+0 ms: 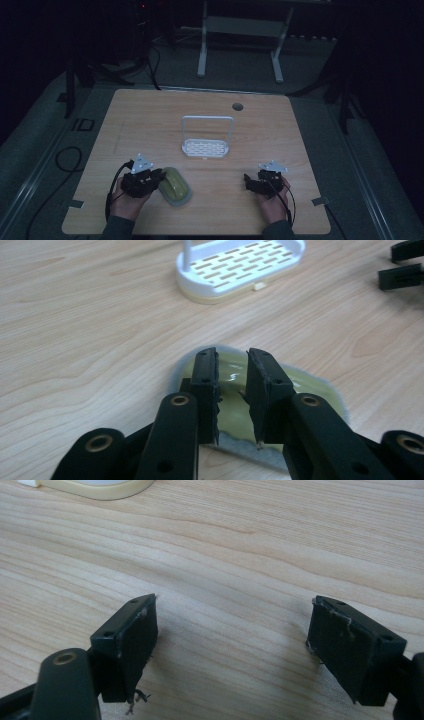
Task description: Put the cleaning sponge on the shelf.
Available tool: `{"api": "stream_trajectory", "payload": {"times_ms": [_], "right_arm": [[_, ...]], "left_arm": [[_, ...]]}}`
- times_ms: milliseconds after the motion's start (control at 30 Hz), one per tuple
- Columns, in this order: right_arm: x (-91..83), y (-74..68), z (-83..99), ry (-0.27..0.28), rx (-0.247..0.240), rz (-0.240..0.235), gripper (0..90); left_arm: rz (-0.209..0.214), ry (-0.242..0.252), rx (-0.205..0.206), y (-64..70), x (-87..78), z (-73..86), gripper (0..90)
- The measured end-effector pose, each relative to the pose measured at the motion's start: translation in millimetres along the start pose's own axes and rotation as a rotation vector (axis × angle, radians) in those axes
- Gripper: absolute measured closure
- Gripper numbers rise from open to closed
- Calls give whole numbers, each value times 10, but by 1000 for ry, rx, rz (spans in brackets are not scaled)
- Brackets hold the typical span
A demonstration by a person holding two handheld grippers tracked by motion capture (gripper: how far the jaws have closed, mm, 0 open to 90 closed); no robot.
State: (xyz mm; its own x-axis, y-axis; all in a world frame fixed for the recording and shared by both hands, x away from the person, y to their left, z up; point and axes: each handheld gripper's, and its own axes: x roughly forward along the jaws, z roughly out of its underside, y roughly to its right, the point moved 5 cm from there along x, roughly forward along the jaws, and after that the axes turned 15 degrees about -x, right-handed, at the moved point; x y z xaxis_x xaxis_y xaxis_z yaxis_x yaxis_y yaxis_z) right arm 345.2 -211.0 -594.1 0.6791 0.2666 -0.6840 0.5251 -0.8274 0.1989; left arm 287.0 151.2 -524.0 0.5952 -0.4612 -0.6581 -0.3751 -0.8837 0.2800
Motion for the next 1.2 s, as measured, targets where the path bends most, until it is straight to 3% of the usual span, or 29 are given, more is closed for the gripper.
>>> {"api": "stream_trajectory", "payload": {"times_ms": [167,433,767,1200], "right_arm": [[0,0,0,0,0,0,197],[0,0,0,0,0,0,197],[0,0,0,0,1,0,197],[0,0,0,0,0,0,197]], "left_arm": [[16,-3,16,87,11,-21,797],[25,-46,58,268,136,-35,889],[58,-97,115,519,301,17,896],[76,-149,123,585,408,148,896]]}}
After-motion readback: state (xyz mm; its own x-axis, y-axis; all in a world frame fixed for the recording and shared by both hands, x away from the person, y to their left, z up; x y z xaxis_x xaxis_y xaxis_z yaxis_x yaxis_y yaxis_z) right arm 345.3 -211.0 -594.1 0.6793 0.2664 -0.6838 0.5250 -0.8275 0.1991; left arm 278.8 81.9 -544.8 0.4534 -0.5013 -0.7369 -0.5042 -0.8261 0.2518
